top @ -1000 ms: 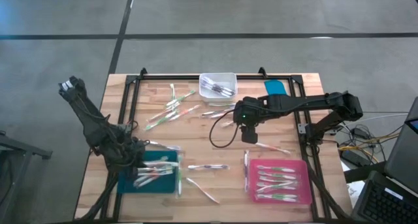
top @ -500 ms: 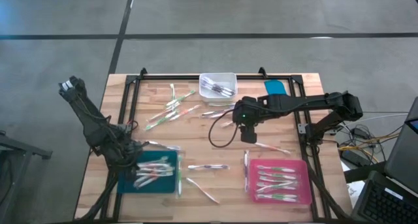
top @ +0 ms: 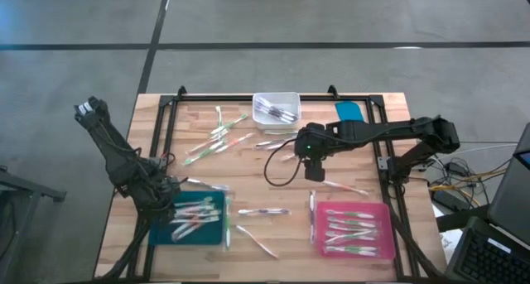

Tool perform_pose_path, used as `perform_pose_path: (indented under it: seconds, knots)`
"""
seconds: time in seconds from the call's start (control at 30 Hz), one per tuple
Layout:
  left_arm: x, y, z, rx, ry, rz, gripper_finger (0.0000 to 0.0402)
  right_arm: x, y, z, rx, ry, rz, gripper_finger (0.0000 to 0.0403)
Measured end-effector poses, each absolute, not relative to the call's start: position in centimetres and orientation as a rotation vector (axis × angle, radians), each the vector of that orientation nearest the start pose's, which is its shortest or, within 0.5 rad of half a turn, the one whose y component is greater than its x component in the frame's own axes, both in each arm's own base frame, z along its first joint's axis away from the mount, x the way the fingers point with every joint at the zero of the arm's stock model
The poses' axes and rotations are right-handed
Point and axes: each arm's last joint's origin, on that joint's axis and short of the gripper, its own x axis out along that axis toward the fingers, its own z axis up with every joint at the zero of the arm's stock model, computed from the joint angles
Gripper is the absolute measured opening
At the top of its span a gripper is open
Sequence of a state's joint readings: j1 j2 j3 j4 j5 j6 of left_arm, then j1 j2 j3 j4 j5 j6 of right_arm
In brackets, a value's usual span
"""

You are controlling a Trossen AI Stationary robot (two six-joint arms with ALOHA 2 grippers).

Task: Pick & Place Toothbrushes
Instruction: Put the orange toothbrush into the blue bin, then put the violet toothbrush into the white bin

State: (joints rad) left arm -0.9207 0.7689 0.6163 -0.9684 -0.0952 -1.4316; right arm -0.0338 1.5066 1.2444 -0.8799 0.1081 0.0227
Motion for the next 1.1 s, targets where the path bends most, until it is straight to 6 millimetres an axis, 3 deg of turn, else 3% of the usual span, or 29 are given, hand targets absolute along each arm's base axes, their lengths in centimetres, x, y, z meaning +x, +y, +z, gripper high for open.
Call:
perform_pose_path:
  seconds: [0.27,0.53,0.87,1.1]
  knots:
    - [7.7,-9.7,22.2,-0.716,1.265,0.112,0.0161,29.4,-1.3,27.2,-0.023,1.148,-0.139,0.0178]
    - [7.8,-9.9,22.4,-0.810,1.267,0.146,0.0165,28.8,-1.3,27.4,-0.023,1.175,-0.139,0.0195]
    - [9.3,-8.7,22.9,-0.849,0.850,0.344,0.0165,28.0,-1.2,27.3,-0.027,1.249,-0.136,0.0184]
    - [10.8,-8.1,23.9,-0.700,0.623,0.321,0.0163,28.3,-1.2,27.4,-0.032,1.213,-0.132,0.0170]
